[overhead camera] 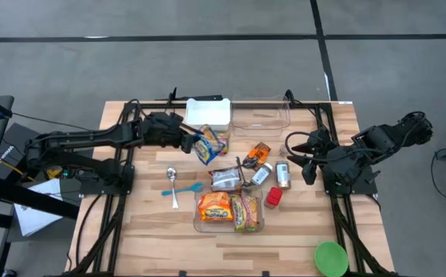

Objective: Pick & Place Food Item
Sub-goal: Put the blue noodle pack into the bottom transparent bin

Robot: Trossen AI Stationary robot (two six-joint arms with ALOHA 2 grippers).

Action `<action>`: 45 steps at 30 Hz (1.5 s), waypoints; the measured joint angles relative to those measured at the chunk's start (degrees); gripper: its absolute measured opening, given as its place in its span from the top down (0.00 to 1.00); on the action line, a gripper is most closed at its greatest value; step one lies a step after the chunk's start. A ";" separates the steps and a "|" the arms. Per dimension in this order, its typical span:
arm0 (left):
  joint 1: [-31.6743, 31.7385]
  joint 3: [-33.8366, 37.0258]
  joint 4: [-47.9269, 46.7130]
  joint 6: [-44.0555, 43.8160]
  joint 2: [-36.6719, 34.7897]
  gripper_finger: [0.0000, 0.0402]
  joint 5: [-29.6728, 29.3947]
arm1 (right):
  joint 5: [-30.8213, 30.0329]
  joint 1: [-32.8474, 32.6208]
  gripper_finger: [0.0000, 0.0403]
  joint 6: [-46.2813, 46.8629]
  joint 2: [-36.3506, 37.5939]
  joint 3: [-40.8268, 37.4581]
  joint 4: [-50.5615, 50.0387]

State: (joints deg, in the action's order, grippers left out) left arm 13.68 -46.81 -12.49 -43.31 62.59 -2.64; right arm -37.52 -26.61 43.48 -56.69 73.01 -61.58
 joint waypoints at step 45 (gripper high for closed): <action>-25.50 -0.04 17.84 -0.54 11.06 1.00 14.81 | 0.20 0.02 0.58 0.00 0.02 -0.02 0.21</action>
State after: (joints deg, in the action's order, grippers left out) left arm -11.82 -46.85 5.35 -43.85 73.65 12.17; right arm -37.32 -26.59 43.48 -56.66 72.99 -61.38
